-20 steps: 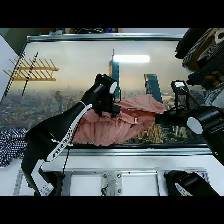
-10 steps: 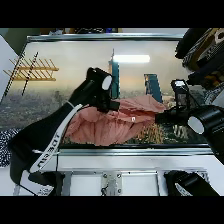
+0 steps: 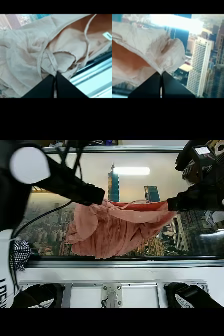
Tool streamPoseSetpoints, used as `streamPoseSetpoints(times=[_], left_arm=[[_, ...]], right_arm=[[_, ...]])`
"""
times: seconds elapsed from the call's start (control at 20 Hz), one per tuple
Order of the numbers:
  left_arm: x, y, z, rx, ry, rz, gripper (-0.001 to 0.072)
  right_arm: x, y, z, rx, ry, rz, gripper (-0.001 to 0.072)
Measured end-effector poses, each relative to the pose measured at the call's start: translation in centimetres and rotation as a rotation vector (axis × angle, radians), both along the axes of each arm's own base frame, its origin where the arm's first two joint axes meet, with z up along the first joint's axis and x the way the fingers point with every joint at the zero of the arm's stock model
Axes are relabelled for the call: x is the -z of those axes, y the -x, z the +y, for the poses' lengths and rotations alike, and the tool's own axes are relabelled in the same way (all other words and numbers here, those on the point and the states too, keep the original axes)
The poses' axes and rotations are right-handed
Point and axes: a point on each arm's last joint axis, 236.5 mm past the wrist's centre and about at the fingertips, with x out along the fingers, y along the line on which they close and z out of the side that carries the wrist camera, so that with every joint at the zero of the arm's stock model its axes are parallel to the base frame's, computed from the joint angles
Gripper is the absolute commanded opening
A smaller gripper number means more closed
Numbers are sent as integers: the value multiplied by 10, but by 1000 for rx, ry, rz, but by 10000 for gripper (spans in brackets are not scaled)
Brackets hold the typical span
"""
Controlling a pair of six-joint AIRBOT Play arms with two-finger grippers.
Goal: Fold the clothes and pants, and hang the long-sleeved shirts on hangers.
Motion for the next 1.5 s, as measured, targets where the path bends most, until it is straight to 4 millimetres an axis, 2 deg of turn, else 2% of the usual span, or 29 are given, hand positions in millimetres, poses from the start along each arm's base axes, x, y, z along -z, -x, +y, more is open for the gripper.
streamPoseSetpoints(times=[0.05, 0.15, 0.4, 0.55, 0.7, 0.9, 0.95, 1.0, 1.05, 1.25, 1.4, 1.5], left_arm=[[3, 10, 7, 7, -9, 10, 5], [22, 30, 21, 5, -41, 56, 5], [107, 72, 48, -47, -78, 179, 5], [144, 83, 55, -86, -43, 222, 5], [162, 81, 68, -157, -11, 241, 5], [167, 76, 69, -169, 43, 246, 10], [167, 75, 67, -157, 55, 241, 233], [167, 75, 67, -151, 59, 237, 556], [166, 74, 66, -143, 64, 231, 692], [156, 61, 63, -132, 86, 187, 692], [138, 32, 72, -156, 95, 136, 692], [127, 7, 88, -191, 89, 105, 692]], right_arm=[[5, 3, 8, -23, -14, 57, 8], [19, 12, 26, -73, -50, 176, 8], [59, 42, 49, -78, -93, 410, 8], [77, 58, 55, -46, -60, 482, 8], [84, 64, 56, -14, -19, 498, 9], [87, 67, 56, 24, -5, 505, 9], [87, 68, 56, 30, -5, 504, 9], [87, 68, 56, 34, -5, 505, 9], [87, 68, 57, 35, -4, 506, 9], [88, 68, 56, 46, -2, 506, 10], [88, 68, 56, 47, -2, 507, 10], [88, 68, 56, 49, -4, 509, 10]])
